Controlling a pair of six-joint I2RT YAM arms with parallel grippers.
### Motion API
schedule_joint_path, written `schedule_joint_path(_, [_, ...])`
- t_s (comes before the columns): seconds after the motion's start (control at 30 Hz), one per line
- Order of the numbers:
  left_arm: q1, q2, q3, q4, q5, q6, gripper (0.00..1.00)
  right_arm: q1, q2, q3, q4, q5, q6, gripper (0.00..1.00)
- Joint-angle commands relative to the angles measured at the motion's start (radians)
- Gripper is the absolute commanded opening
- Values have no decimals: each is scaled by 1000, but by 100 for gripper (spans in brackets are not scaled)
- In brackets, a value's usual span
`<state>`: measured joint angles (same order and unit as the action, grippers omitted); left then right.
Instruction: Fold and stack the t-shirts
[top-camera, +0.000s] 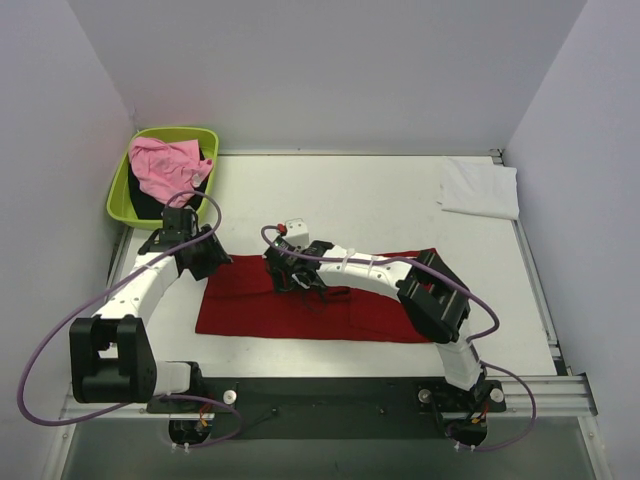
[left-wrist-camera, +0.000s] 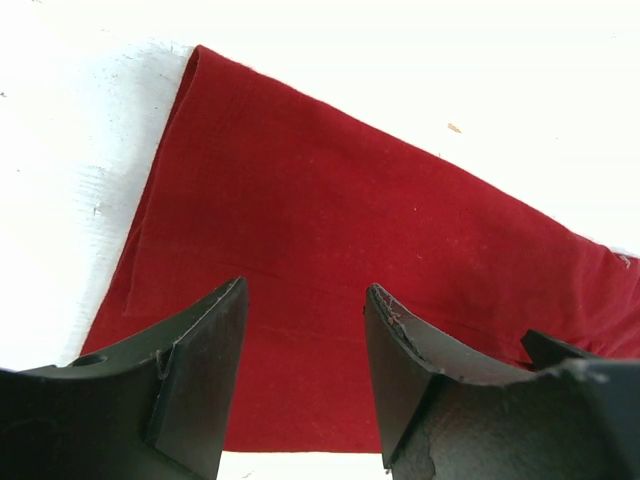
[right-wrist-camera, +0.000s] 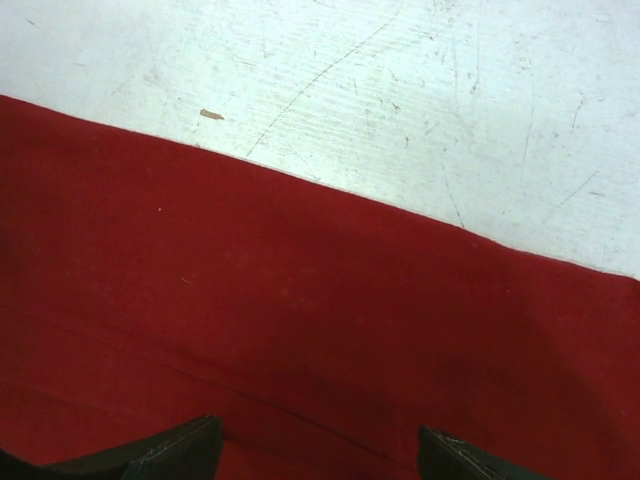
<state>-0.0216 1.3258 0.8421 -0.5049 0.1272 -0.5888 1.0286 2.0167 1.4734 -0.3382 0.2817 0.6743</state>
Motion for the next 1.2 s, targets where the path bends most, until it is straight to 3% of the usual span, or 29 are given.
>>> schedule_joint_path(0.0, [11,-5,32,-4,-5,21,60,-4,-10,25,14,-9,-13,77])
schedule_joint_path(0.83, [15,-10,22,9,26,14,60,33,-12,-119,4,2,-25,76])
schedule_joint_path(1.03, [15,-19,20,9,29,17,60,34,-140,-134,-36,143,-39,76])
schedule_joint_path(1.17, [15,-37,20,6,35,21,60,-8,-318,-194,-70,229,-39,77])
